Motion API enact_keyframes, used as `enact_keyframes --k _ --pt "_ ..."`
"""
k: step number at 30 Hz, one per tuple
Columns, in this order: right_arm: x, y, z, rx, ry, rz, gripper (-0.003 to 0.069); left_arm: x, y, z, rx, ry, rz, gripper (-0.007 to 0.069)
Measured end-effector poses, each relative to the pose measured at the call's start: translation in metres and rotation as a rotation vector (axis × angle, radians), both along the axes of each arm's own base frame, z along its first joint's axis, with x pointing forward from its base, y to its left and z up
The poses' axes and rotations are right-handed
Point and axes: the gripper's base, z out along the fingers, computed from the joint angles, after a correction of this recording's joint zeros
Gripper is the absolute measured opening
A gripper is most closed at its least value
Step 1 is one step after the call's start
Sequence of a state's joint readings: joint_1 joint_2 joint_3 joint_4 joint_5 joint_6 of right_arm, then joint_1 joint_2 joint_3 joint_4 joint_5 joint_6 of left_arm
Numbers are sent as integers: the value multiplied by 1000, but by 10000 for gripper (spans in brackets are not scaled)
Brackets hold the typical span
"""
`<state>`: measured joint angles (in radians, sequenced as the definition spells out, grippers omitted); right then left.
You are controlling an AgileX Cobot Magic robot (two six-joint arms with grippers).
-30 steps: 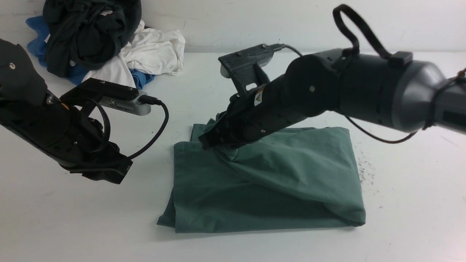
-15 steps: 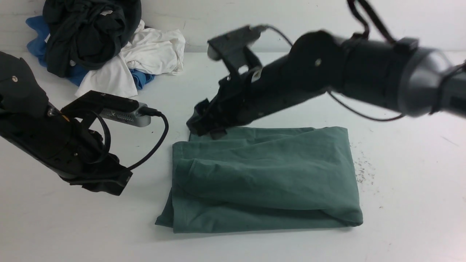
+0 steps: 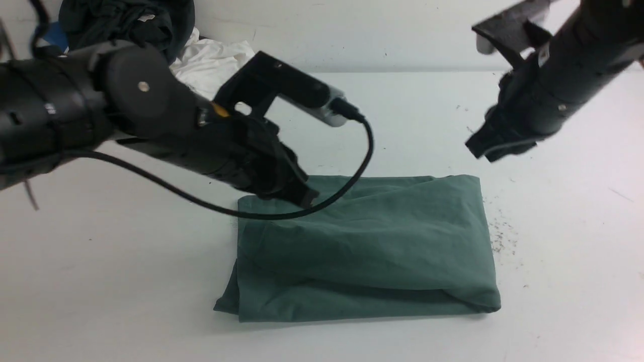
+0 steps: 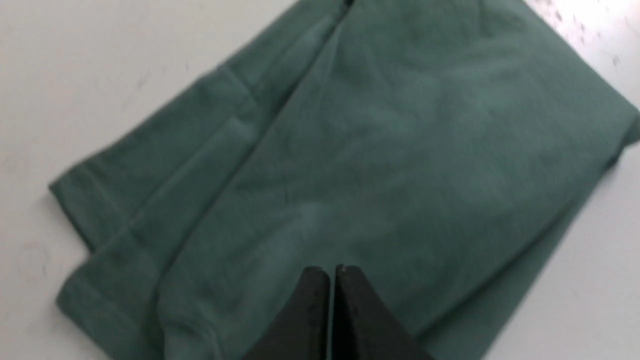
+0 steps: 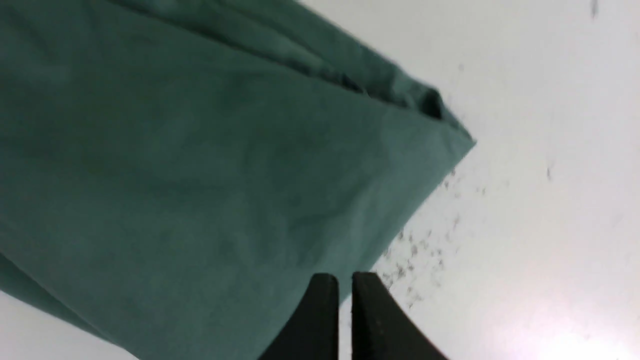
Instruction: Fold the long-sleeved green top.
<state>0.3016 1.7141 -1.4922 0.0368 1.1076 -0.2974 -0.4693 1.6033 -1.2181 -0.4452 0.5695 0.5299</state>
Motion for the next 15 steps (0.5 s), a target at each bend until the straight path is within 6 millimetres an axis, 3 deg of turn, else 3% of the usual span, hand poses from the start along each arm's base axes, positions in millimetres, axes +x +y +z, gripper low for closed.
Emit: enact_keyframes --k 2,5,10,13,15 --pt "-1 -7 -17 11 26 -24 -3 11 -6 -11 5 2 7 -8" --pt "-11 -12 -64 40 65 -59 -13 27 -15 -57 75 119 -6 -8" --pt "-23 -9 -115 104 90 -97 -15 23 -15 -117 216 375 -68 -8" --pt "-26 -7 -141 111 135 -98 -15 24 -15 -128 244 437 -60 -8" --pt "-23 -6 -147 117 137 -93 -15 25 -15 -129 244 447 -52 -8"
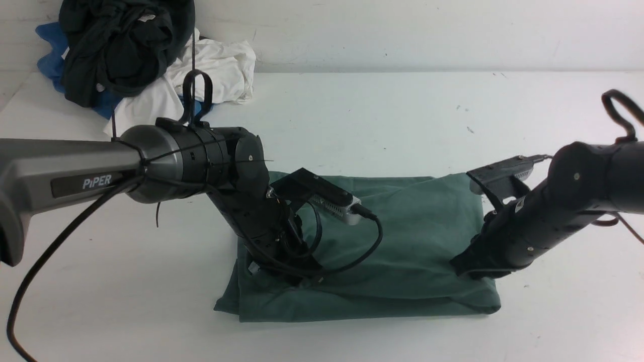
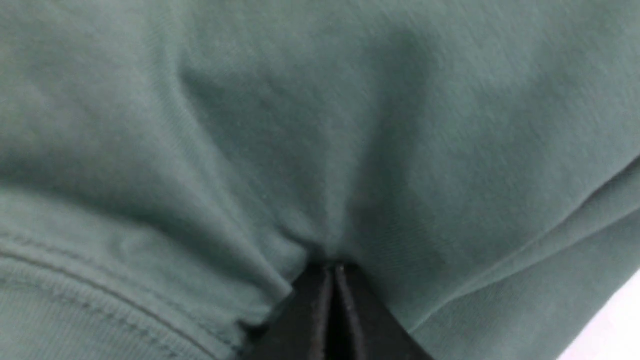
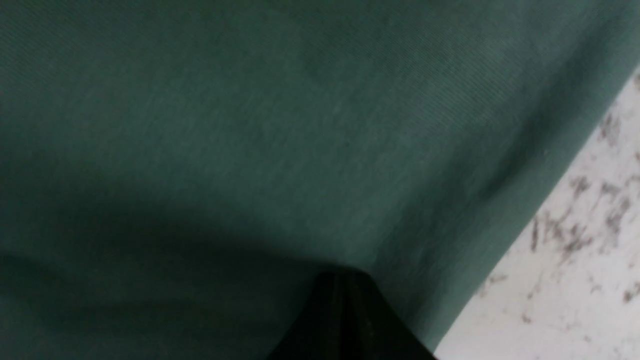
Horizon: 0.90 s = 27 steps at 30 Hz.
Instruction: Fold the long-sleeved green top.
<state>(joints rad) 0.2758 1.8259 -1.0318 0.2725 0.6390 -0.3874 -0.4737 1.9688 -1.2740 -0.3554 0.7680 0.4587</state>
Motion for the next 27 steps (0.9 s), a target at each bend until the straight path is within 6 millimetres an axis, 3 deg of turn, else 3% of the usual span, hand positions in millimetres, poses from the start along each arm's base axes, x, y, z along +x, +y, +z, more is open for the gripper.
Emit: enact_keyframes --k 7,11,14,17,18,19,20,23,24,25,27 --pt "1 1 10 8 -15 15 -15 -5 3 15 3 -17 -12 -8" --pt "-4 1 79 60 -178 29 -15 -28 17 94 -48 -185 -31 -8" --pt "-20 -3 139 109 -349 31 -15 -55 34 155 -86 -340 -24 -8" --pt "-49 -11 187 150 -496 33 -15 -87 57 193 -67 -439 -7 -8" --pt "-51 -12 190 152 -505 35 -15 -92 60 197 -71 -452 2 -8" --pt "-73 -18 215 171 -590 42 -15 -117 77 208 -52 -497 30 -8" --pt "-76 -19 218 173 -599 42 -15 -120 79 209 -57 -500 34 -8" --pt "-125 -33 247 211 -741 44 -15 -170 110 208 -60 -567 110 -8" --pt "-128 -34 248 213 -747 44 -15 -173 112 207 -61 -570 120 -8" --pt "-148 -39 252 232 -792 39 -15 -196 126 203 -79 -614 160 -8" --pt "-174 -46 252 261 -859 28 -15 -221 143 190 -99 -653 219 -8"
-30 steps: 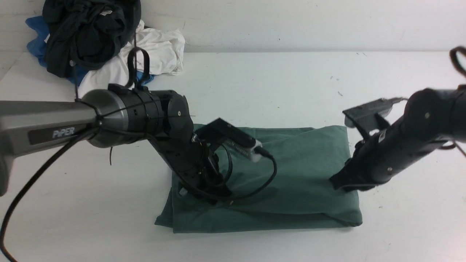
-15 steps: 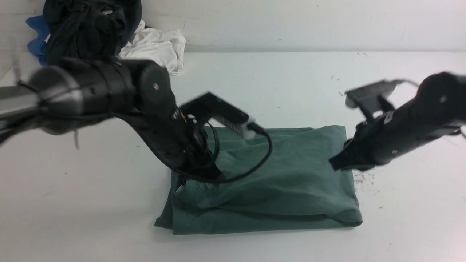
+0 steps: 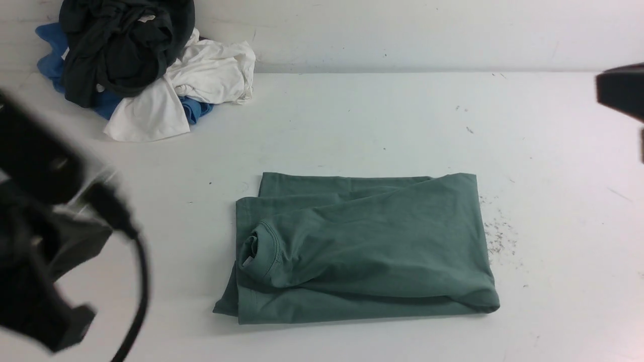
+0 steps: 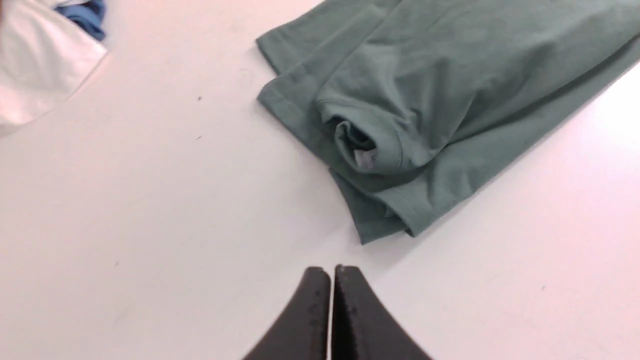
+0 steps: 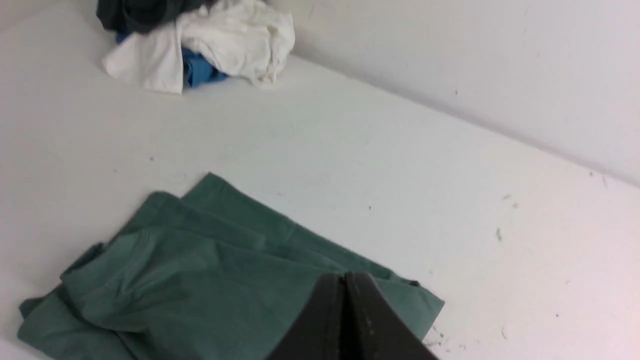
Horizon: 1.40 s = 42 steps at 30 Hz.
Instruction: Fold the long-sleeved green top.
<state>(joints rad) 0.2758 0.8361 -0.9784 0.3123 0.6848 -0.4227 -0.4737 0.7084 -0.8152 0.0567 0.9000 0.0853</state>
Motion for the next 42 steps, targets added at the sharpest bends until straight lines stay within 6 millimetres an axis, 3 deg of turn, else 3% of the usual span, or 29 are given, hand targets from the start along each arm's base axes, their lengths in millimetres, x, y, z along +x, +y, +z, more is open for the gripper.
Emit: enact_keyframes --k 5,12,42 --pt "-56 -17 -11 124 -183 -23 -15 -40 26 -31 -87 -50 113 -7" --pt "-91 -30 -29 242 -347 -59 -15 -60 39 -40 -128 -140 130 -7" --pt "-97 -25 -49 196 -197 -1 -15 -62 41 -39 -130 -179 131 -7"
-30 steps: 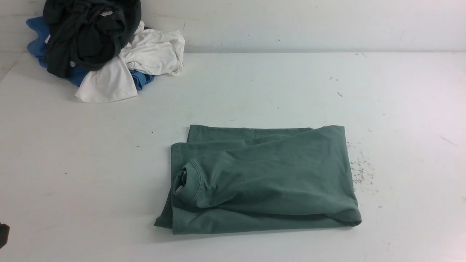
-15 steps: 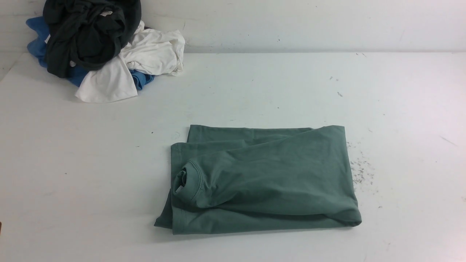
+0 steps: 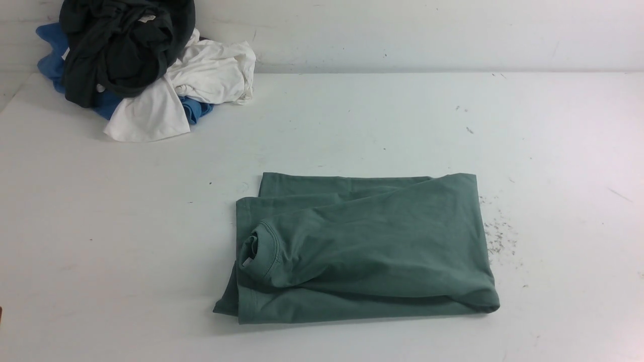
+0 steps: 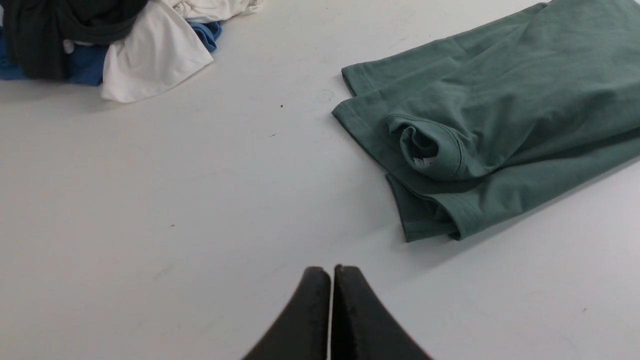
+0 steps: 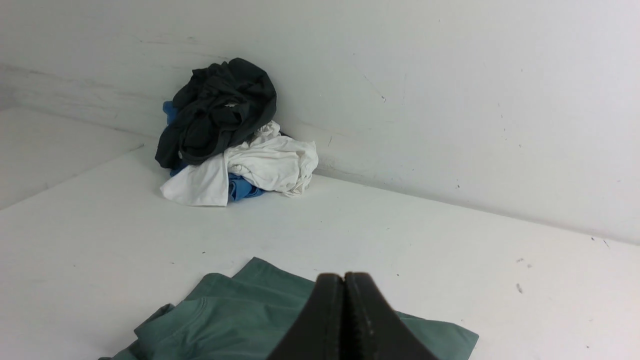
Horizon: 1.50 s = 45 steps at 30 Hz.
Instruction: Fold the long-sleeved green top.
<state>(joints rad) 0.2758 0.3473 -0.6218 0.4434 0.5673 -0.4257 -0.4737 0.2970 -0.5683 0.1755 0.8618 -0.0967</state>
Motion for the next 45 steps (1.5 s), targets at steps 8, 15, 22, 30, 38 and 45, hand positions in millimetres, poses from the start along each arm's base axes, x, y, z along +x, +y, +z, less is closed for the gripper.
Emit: enact_keyframes --k 8,15,22,30,38,45 --pt "5 1 -20 -4 40 -8 -15 0 0 0 0 0 0 -7" --pt "4 -13 -60 55 -107 -160 -15 0 0 0 1 -1 0 -7" --pt "4 -31 -134 89 -90 -426 -15 0 0 0 2 -1 1 -7" --pt "0 -37 -172 78 75 -525 -15 0 0 0 2 -1 1 -7" --pt "-1 -35 -176 65 130 -494 -15 0 0 0 3 -1 1 -7" --pt "-1 -35 -176 65 130 -494 -15 0 0 0 3 -1 1 -7"
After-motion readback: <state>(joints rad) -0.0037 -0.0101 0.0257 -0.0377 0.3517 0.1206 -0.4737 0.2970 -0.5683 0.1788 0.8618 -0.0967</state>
